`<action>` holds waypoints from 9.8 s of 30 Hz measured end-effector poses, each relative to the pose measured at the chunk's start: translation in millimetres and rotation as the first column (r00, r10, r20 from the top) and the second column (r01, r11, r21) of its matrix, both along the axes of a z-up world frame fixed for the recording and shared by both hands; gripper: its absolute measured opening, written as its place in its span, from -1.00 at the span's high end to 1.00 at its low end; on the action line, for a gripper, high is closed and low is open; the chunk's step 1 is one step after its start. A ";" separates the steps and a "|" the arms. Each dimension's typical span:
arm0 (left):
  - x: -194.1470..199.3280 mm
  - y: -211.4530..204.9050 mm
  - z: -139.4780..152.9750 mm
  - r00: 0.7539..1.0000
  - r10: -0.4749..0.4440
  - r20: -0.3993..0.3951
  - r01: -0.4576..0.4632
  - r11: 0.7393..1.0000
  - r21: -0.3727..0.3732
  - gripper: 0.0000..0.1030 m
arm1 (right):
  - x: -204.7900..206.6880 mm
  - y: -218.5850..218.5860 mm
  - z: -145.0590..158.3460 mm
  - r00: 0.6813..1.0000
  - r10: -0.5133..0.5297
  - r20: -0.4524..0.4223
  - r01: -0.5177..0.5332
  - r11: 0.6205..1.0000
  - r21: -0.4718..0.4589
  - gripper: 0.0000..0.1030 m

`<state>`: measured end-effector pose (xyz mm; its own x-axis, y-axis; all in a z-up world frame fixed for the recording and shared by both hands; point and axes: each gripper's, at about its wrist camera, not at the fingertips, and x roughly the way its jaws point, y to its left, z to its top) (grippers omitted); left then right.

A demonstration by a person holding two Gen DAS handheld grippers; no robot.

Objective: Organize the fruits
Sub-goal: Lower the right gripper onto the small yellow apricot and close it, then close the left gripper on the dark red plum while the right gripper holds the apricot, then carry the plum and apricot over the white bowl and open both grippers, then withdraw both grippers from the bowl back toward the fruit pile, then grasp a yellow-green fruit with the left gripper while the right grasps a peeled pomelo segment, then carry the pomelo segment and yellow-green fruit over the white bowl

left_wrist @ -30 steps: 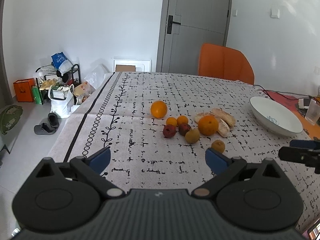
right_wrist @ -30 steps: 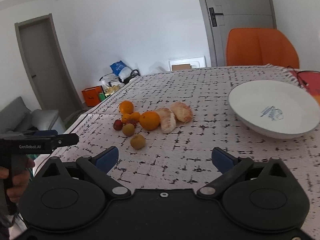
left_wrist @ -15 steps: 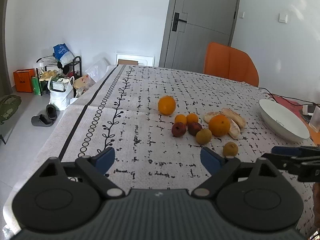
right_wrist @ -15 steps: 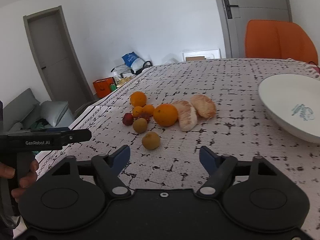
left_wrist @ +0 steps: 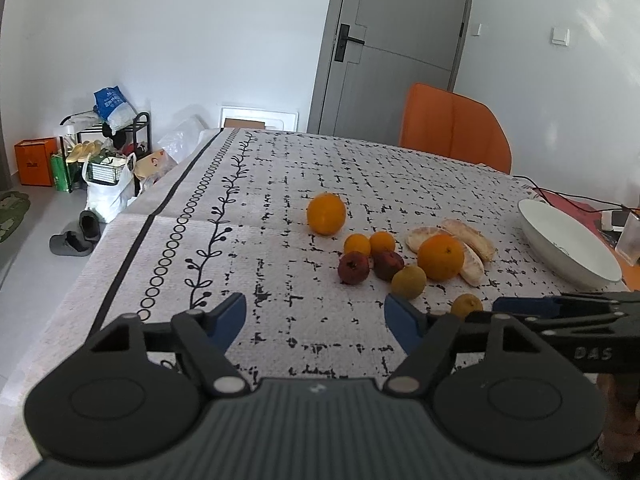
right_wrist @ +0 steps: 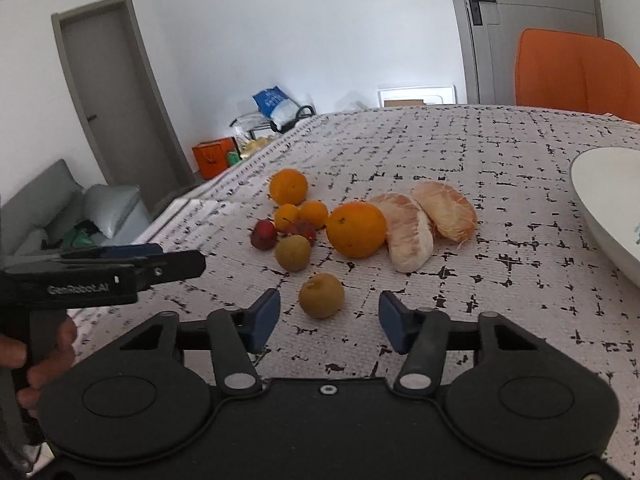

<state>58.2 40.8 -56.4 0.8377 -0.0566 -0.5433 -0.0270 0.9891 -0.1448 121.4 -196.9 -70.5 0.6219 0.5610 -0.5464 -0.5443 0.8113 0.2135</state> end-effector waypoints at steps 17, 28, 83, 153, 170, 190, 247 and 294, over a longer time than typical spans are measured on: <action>30.2 -12.3 -6.0 1.000 -0.029 -0.006 0.029 0.999 0.023 -0.19 | 4.0 -3.7 2.9 0.994 -0.078 0.071 0.081 0.996 -0.043 0.52; 48.8 -21.2 -9.1 0.999 -0.024 -0.031 0.025 0.999 0.034 0.10 | 5.5 -28.3 8.6 0.984 -0.150 0.091 0.153 0.988 -0.033 0.52; 70.9 -146.2 32.2 0.978 -0.200 0.062 0.194 0.976 0.100 0.58 | 3.4 -166.1 26.6 0.874 -0.458 0.160 0.448 0.889 0.100 0.51; 58.2 -125.5 49.2 0.985 -0.091 0.148 0.080 0.994 0.080 -0.94 | -13.5 -160.9 34.7 0.876 -0.442 0.194 0.418 0.895 0.154 -1.00; 33.9 -84.6 44.0 0.994 -0.020 0.111 0.013 0.998 0.059 -0.94 | -18.6 -133.4 36.8 0.905 -0.380 0.189 0.360 0.923 0.134 -1.00; 29.1 -53.0 13.3 1.000 0.016 0.021 -0.017 0.999 0.037 -0.96 | -10.5 -91.6 24.3 0.954 -0.266 0.139 0.256 0.963 0.084 -1.00; 49.3 -14.2 -1.5 1.000 0.007 0.002 -0.007 0.997 -0.071 0.52 | 68.5 -39.3 5.9 0.977 -0.200 0.070 0.201 0.980 -0.011 -0.05; 62.5 -55.4 24.8 0.995 -0.064 0.074 0.067 0.996 -0.053 0.52 | 44.7 -93.4 35.4 0.969 -0.230 0.086 0.215 0.965 0.153 0.40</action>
